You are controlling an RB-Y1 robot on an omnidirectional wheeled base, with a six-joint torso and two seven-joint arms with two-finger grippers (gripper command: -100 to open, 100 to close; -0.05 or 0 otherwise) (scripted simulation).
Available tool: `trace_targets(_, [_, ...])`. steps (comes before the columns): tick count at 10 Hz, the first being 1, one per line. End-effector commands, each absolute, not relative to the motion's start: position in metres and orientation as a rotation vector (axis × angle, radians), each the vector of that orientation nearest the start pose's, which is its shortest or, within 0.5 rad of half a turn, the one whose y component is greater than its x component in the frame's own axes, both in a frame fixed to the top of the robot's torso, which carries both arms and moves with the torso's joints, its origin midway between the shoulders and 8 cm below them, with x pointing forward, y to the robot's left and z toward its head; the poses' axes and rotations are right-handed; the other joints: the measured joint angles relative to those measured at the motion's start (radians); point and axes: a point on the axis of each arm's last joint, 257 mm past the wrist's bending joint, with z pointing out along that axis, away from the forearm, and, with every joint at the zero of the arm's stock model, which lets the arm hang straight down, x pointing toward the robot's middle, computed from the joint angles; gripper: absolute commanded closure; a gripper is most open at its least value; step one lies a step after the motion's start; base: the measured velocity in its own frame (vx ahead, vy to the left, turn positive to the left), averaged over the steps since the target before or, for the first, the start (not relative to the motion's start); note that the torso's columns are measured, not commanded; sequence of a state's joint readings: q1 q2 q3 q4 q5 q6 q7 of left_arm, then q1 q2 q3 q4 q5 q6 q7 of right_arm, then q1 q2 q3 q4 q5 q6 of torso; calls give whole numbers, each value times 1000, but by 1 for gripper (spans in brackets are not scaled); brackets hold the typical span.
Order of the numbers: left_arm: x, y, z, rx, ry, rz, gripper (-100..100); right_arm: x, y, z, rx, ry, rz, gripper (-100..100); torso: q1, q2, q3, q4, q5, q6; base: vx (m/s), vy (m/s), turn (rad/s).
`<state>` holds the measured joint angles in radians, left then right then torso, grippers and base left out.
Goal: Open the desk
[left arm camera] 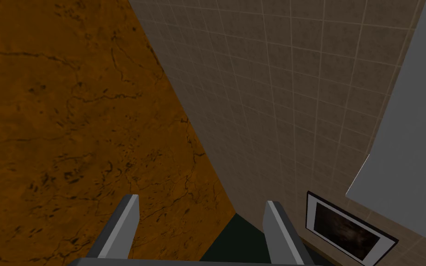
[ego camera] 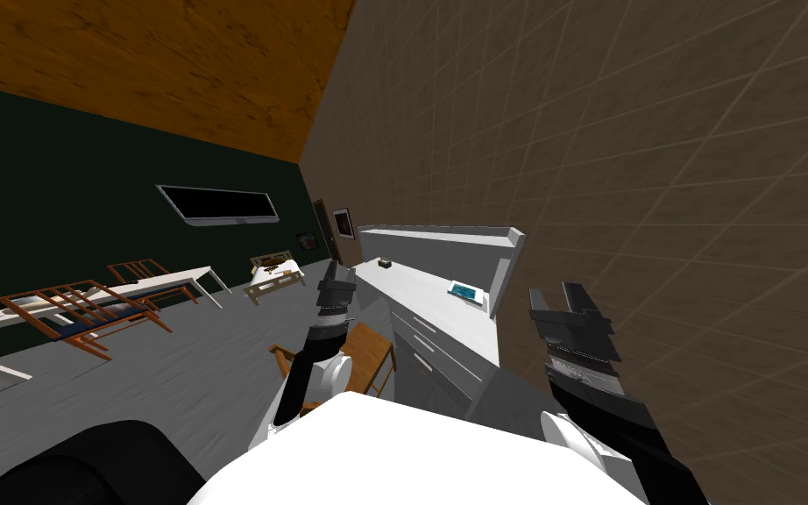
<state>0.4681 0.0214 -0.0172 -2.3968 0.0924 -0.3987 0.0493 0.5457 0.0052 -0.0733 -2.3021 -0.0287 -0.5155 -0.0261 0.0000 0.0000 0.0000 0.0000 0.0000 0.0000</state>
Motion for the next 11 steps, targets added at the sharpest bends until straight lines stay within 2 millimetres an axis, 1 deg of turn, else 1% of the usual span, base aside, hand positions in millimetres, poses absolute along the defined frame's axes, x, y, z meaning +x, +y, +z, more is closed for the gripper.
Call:
trace_targets(1, [337,274,67,-681,535,-1454,0,327,-310,25,678,582,1253,0,0,40,-82,41,0,0,0,0,0])
trace_targets(3, [337,274,67,-681,535,-1454,0,327,-310,25,678,582,1253,0,0,175,-351,176,0,0,0,0,0])
trace_targets(9, [337,274,67,-680,535,-1454,0,327,-310,25,678,582,1253,0,0,618,-1234,617,0,0,0,0,0])
trace_targets(10, [343,269,60,-669,578,-1453,-100,327,-310,25,678,582,1253,0,0,691,-1382,691,0,0,10,0,-29])
trace_targets(11, [346,266,56,-666,598,-1452,-100,327,-310,25,678,582,1253,0,0,725,-1451,724,0,0,11,1,-34])
